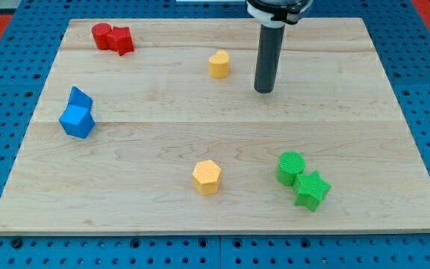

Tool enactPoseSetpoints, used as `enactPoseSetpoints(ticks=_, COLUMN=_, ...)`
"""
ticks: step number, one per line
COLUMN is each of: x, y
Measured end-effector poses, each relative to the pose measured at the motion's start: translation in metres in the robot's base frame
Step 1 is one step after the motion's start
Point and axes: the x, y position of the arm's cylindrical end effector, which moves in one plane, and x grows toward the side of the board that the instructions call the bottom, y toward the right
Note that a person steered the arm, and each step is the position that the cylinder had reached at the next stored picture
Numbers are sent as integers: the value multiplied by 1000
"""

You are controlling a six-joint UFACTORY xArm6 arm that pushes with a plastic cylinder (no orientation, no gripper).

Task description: Move the arm to the top right of the yellow heart

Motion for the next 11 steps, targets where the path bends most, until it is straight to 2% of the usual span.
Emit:
enactPoseSetpoints(ticks=8, x=-36, y=82)
enactPoseSetpoints(ticks=10, x=-47, y=68)
enactPoseSetpoints(ticks=11, x=-115, y=67)
